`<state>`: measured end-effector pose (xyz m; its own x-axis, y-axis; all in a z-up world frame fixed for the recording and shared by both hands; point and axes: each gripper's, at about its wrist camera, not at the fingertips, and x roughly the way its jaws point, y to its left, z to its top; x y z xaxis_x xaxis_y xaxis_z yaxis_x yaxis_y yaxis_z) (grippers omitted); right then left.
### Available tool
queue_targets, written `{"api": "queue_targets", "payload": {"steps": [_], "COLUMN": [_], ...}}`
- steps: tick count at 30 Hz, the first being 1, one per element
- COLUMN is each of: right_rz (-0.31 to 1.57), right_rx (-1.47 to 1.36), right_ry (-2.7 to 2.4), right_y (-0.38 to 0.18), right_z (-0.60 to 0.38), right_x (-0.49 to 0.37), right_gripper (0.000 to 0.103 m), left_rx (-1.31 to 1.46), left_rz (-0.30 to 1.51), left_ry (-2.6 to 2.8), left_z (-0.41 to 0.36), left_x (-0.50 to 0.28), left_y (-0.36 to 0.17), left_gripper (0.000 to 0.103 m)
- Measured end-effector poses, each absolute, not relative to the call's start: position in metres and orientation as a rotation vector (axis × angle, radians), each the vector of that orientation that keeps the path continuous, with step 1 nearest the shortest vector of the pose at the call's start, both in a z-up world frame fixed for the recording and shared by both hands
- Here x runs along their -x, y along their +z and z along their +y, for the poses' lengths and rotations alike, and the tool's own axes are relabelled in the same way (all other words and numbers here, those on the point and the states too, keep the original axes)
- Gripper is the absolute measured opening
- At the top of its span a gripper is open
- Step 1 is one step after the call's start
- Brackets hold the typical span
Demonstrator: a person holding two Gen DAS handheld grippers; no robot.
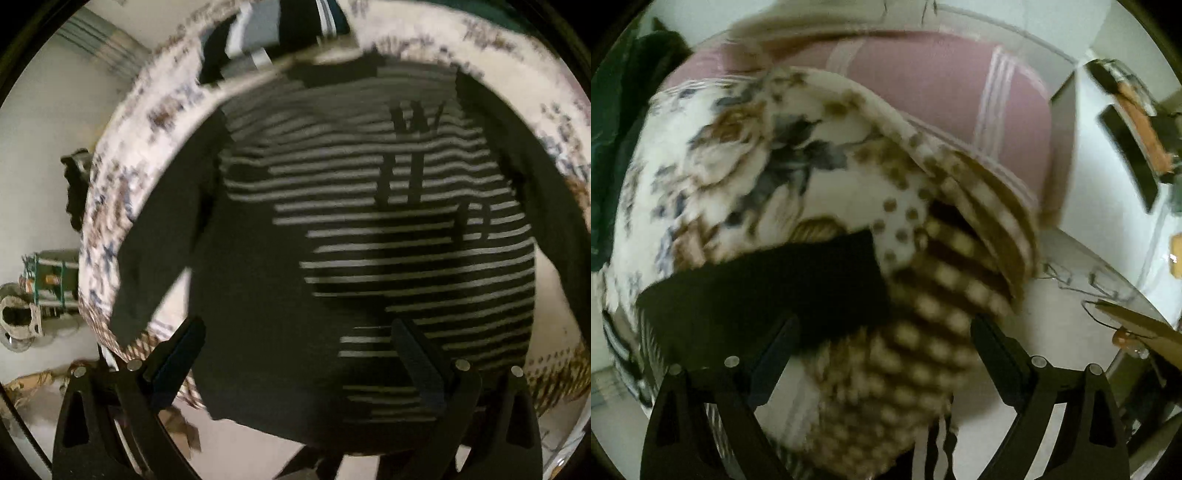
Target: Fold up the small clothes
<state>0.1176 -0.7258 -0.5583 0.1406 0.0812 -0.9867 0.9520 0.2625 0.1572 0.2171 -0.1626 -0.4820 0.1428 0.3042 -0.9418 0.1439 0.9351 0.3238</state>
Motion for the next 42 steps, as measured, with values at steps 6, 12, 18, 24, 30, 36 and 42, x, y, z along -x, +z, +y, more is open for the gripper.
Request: {"api": "queue_targets", "payload": {"steps": [6,12,18,24,30,36,42], "right_rz": [1.282,1.221,1.075,1.115,1.149,1.020,0.932], "right_rx": [-1.142,-1.034,-0.998,-0.898,-1.189,-1.471,-1.562], "right_ry": [-0.850,-0.825,-0.806,-0.802,-0.781,-0.770,-0.703], "right_y": [-0.634,-0.612,-0.553,-0.538,-0.583,-0.627,-0.662], "right_z": [-0.741,-0.739,-0.791,-0.826,-0.857,-0.837,-0.829], "right_x": [-0.158,-0.187,-0.193,-0.233,-0.211,-0.162,-0.176], "right_gripper": [0.074,0.007,0.006,0.006,0.050,0.053,0.057], "left_rx": [-0.424,-0.445,-0.403,-0.391,-0.398,-0.404,-0.418], "left_rz": [1.490,1.464,1.404,1.424,1.443,1.493,1.533], "left_ry": [0.159,0.114,0.077,0.077,0.064,0.085,0.090], "left_z": [-0.195,-0.220,-0.230,-0.244,-0.251,-0.245,-0.242], "left_x": [-0.238,-0.266,-0.283,-0.292,-0.291,-0.284,-0.274], "left_y": [-0.505,-0.492,-0.478,-0.491,-0.506,-0.536,-0.572], "left_gripper": [0.103,0.103,0.103,0.103,0.103,0.103,0.103]}}
